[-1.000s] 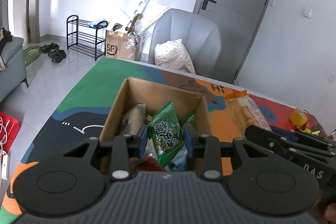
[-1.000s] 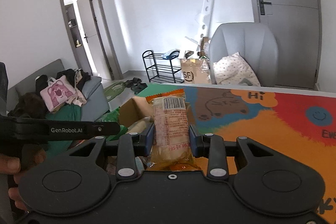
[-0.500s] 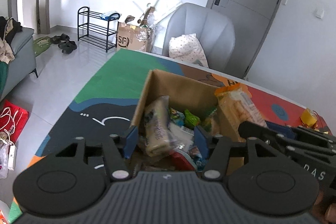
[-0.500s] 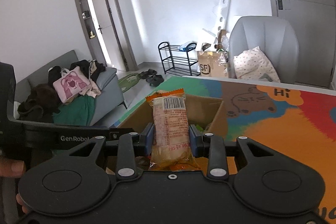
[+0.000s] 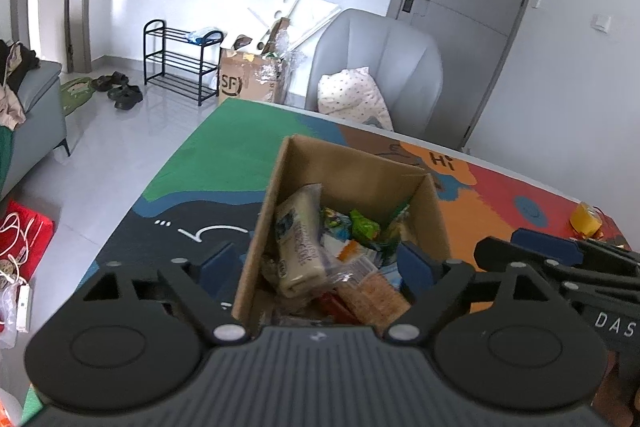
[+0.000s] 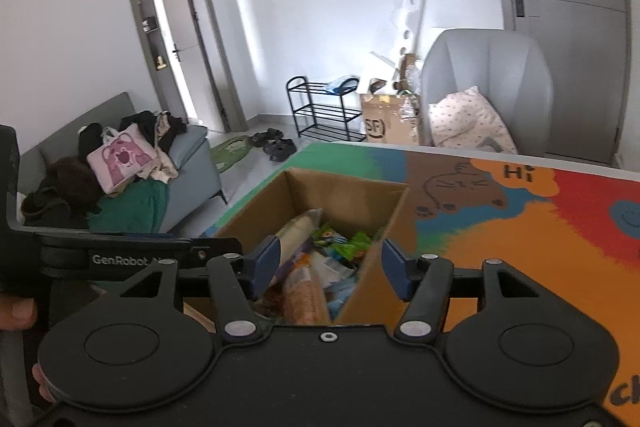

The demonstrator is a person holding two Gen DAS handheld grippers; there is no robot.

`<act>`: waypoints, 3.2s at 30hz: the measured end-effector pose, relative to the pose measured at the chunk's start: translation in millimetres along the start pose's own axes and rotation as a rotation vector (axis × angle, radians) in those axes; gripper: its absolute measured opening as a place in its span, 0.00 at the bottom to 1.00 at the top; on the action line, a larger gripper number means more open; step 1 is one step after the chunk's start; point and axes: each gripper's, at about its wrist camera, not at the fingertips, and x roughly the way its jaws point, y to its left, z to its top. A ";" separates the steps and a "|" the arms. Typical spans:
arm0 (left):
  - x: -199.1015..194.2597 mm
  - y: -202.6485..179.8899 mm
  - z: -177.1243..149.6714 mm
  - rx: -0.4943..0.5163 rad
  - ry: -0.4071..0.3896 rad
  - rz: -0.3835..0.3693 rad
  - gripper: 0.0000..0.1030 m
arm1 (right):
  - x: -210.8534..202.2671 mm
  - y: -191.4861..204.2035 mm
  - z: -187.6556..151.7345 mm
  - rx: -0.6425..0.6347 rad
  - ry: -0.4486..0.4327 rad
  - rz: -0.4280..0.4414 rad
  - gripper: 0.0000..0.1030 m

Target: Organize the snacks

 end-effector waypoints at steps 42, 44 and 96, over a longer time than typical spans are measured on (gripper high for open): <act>-49.1 -96.1 -35.8 0.198 0.028 -0.130 0.99 | -117.3 -65.8 -45.8 0.227 -0.116 -0.241 1.00; -54.2 -95.8 -37.3 0.200 0.025 -0.130 1.00 | -121.7 -63.8 -48.0 0.229 -0.117 -0.241 1.00; -149.3 -50.9 -53.0 0.234 -0.058 -0.129 1.00 | -176.1 -3.3 -55.3 0.139 -0.094 -0.175 1.00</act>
